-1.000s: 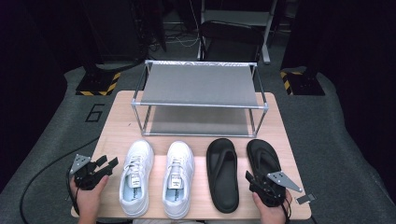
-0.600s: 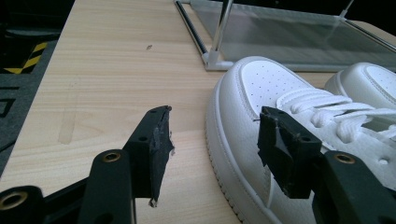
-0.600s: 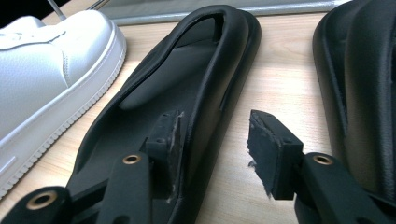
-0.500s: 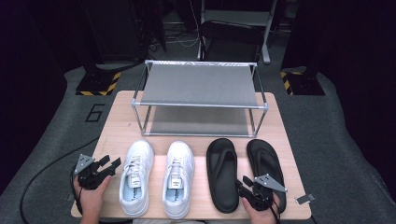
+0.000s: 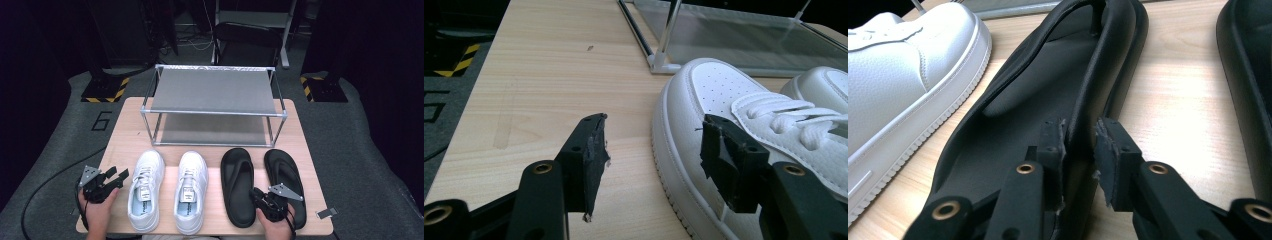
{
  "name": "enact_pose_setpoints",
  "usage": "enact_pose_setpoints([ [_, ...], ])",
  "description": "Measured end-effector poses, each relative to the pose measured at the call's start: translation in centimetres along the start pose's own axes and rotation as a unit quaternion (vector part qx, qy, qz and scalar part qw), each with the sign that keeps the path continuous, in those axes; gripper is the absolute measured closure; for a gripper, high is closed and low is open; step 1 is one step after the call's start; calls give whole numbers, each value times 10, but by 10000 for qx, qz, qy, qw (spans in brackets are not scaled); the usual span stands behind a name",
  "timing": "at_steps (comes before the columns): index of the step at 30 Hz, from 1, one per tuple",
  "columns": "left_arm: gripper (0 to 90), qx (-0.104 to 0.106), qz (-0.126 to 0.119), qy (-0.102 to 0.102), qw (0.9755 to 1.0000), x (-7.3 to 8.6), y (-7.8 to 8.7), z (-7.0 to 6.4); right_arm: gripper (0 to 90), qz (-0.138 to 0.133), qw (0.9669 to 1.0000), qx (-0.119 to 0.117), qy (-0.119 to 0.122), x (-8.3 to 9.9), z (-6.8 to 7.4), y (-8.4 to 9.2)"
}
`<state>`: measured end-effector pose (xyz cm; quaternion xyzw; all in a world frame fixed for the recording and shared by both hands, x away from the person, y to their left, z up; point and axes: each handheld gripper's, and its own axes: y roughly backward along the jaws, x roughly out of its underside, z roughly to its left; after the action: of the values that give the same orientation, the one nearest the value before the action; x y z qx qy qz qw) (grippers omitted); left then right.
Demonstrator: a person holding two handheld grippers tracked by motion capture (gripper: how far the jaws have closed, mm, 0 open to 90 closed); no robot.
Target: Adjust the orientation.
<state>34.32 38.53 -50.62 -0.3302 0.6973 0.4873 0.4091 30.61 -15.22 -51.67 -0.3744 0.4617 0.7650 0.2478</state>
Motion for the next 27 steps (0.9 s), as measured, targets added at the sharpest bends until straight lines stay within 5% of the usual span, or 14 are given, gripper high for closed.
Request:
enact_pose_setpoints([
  [12, 434, -90, -71, 118, 9999, 0, 3, 6, 760, 40, 9999, -140, -16, 1, 3, 2],
  [16, 434, -114, -105, 142, 9998, 0, 3, 6, 624, -7, 9994, -213, -262, 4, 0, 4],
  [27, 434, -142, -109, 152, 9997, 0, 3, 7, 545, 162, 9982, -318, -485, 9, -1, 0],
])
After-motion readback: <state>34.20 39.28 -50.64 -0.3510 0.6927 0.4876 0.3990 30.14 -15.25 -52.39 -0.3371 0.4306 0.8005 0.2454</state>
